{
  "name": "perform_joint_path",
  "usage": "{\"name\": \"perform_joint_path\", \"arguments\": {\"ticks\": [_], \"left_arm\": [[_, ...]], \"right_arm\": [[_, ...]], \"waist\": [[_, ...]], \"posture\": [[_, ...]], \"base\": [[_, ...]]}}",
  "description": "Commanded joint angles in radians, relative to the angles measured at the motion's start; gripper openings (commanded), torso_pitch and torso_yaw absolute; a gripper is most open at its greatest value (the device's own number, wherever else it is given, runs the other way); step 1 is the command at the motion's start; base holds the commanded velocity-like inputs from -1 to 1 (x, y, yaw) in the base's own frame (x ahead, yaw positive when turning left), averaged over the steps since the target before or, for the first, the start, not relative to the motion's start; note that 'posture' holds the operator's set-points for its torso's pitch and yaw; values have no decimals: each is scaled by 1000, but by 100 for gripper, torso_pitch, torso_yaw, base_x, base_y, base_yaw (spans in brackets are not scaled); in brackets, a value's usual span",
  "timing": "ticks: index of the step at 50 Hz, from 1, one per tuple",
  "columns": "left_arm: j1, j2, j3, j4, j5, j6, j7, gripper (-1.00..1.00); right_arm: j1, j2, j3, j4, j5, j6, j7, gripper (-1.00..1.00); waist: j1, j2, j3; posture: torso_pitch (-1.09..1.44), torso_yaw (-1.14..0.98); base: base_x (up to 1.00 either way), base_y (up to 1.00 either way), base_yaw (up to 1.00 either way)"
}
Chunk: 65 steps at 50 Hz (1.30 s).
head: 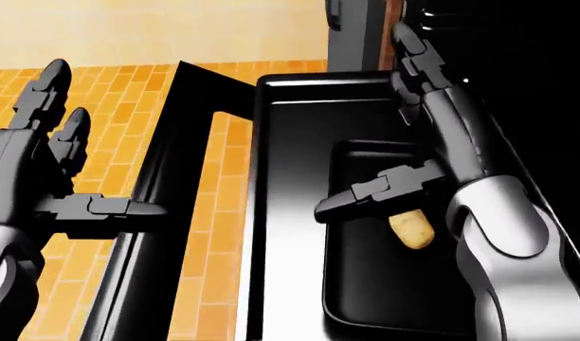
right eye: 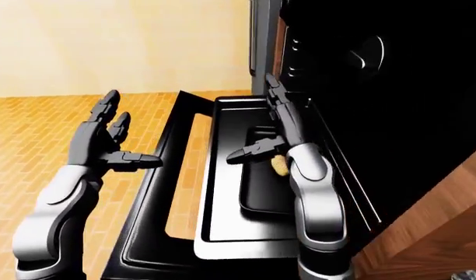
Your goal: Pick the potato from the oven and place it on the plate on the counter.
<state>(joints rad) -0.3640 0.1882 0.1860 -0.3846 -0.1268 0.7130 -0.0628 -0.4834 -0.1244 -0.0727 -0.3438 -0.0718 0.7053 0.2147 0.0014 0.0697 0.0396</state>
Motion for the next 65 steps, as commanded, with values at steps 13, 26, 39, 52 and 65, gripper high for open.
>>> {"name": "perform_joint_path", "arguments": {"ticks": [13,26,39,52,65], "left_arm": [[-35,14,9,-29,-9,-24,0,100],[-36,15,3,-72,-39,3,-8,100],[-28,17,-17,-107,-2,10,-52,100],[-33,4,-15,-123,12,19,-75,100],[-31,1,-18,-121,11,7,-80,100]], "right_arm": [[-50,-20,6,-25,23,-29,1,100],[-105,-63,15,115,-101,37,51,100],[-223,-72,38,467,-343,-40,103,100],[-374,-100,23,780,-384,-178,69,100],[-457,-110,24,970,-413,-271,23,100]], "waist": [[17,-88,-27],[14,-79,-35],[12,-72,-8],[9,-70,64],[6,-74,122]], "posture": [[0,0],[0,0],[7,0],[20,0],[33,0]], "base": [[0,-2,-27],[0,0,0],[0,0,0],[0,0,0],[0,0,0]]}}
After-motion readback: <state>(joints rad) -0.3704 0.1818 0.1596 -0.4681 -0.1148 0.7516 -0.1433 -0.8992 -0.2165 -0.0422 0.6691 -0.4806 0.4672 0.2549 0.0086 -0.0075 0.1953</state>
